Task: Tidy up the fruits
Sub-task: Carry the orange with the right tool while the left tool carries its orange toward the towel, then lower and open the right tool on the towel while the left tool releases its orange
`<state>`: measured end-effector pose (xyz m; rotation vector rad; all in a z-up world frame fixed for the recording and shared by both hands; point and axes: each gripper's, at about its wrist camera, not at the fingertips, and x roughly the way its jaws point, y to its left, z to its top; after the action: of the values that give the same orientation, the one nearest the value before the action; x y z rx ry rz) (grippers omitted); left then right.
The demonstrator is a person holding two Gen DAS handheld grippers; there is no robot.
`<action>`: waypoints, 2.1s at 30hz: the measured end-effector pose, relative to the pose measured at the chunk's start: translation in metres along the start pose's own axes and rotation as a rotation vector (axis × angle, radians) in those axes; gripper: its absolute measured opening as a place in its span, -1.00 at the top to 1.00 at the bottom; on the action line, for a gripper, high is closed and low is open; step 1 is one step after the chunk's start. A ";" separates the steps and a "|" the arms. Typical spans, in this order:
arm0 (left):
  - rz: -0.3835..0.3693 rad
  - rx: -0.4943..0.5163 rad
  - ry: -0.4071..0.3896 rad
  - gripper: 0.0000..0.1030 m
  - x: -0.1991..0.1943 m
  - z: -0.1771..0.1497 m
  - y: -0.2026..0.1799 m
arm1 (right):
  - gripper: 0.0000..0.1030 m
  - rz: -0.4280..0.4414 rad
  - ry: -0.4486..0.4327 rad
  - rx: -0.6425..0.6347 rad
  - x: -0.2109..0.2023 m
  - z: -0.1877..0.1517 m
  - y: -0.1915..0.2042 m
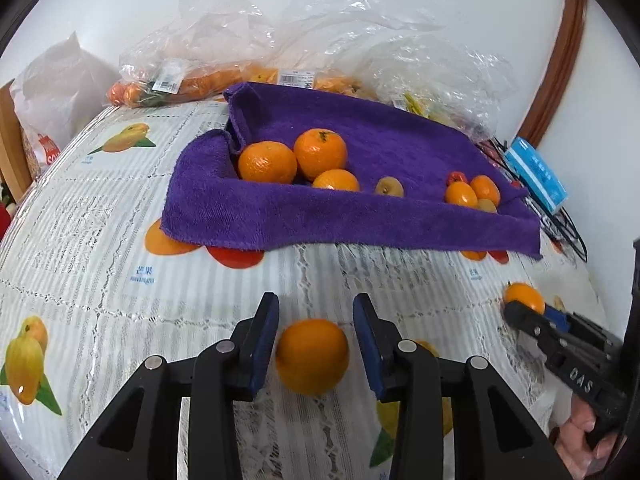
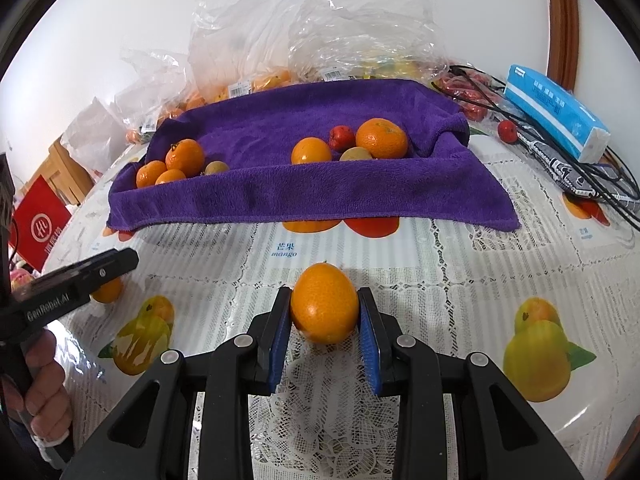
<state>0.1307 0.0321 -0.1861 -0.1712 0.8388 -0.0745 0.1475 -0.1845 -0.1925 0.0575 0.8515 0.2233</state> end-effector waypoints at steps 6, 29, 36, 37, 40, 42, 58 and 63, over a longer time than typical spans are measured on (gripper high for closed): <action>0.030 0.040 0.003 0.32 -0.007 -0.008 -0.005 | 0.38 0.015 -0.003 0.016 -0.001 0.000 -0.003; -0.026 -0.004 0.009 0.40 -0.033 -0.010 -0.006 | 0.38 0.031 -0.020 0.025 -0.007 -0.003 -0.005; -0.027 0.020 -0.038 0.40 -0.045 0.013 -0.016 | 0.38 0.041 -0.035 0.023 -0.021 0.007 -0.001; -0.023 0.028 -0.047 0.40 -0.047 0.019 -0.018 | 0.38 0.039 -0.049 0.015 -0.026 0.011 0.001; -0.016 0.039 -0.073 0.40 -0.050 0.032 -0.021 | 0.38 0.005 -0.108 -0.031 -0.042 0.029 0.008; -0.014 0.037 -0.086 0.40 -0.052 0.044 -0.022 | 0.38 -0.008 -0.147 -0.054 -0.053 0.043 0.012; -0.023 -0.010 -0.128 0.40 -0.020 0.109 -0.023 | 0.38 -0.007 -0.236 -0.034 -0.045 0.123 0.008; -0.027 -0.024 -0.144 0.40 -0.004 0.126 -0.026 | 0.38 -0.005 -0.237 -0.036 -0.030 0.142 0.006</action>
<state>0.2218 0.0228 -0.0958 -0.2078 0.6938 -0.0764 0.2339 -0.1799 -0.0763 0.0471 0.6113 0.2216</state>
